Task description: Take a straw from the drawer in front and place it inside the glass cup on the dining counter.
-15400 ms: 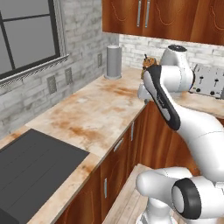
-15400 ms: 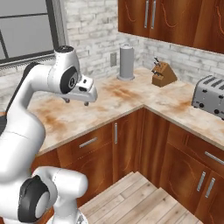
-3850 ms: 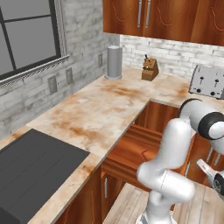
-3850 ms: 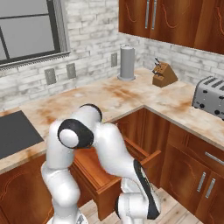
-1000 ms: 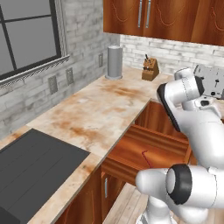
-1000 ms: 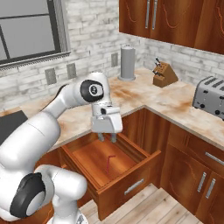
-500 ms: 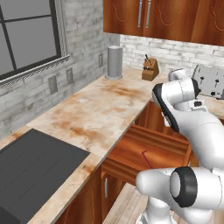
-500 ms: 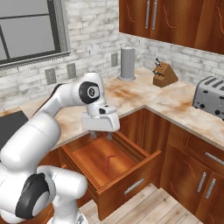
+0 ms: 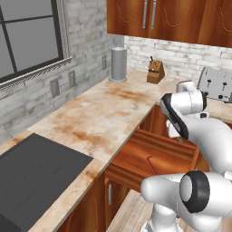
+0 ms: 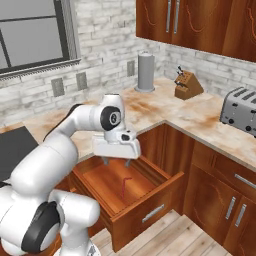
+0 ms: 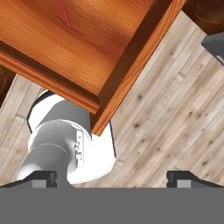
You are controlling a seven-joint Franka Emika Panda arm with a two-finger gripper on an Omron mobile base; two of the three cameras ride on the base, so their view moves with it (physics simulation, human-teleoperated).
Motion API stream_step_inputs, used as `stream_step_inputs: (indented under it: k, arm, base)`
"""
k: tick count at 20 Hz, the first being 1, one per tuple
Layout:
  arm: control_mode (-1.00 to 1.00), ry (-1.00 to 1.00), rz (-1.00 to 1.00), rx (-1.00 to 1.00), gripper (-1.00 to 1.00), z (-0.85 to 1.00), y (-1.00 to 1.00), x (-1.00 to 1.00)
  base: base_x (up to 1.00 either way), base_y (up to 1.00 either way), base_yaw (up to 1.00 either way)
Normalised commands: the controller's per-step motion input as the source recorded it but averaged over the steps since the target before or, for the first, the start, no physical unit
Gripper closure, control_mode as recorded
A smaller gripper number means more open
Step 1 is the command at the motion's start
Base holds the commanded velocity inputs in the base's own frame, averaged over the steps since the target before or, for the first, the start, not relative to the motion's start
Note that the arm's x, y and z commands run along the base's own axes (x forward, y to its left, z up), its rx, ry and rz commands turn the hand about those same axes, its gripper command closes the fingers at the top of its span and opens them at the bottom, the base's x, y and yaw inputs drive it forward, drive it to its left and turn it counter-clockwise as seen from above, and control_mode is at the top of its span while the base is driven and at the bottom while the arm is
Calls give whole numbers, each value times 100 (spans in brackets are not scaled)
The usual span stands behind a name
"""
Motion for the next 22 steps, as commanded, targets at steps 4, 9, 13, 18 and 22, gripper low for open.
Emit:
stream_step_inputs:
  k: [4, 9, 13, 18, 22]
  arm:
    - [-100, 0, 18, 15, -100, -29, 0, 39]
    - [-100, -2, 17, 14, -100, -21, 0, 58]
    - [-100, -4, 14, 10, -100, -27, 0, 46]
    - [-100, -12, 8, 5, -100, -36, 3, 26]
    - [-100, -15, 5, 2, -100, -35, 4, 19]
  base:
    - [0, 0, 0]
    - [0, 0, 0]
    - [0, 0, 0]
    - [0, 0, 0]
    - [0, 0, 0]
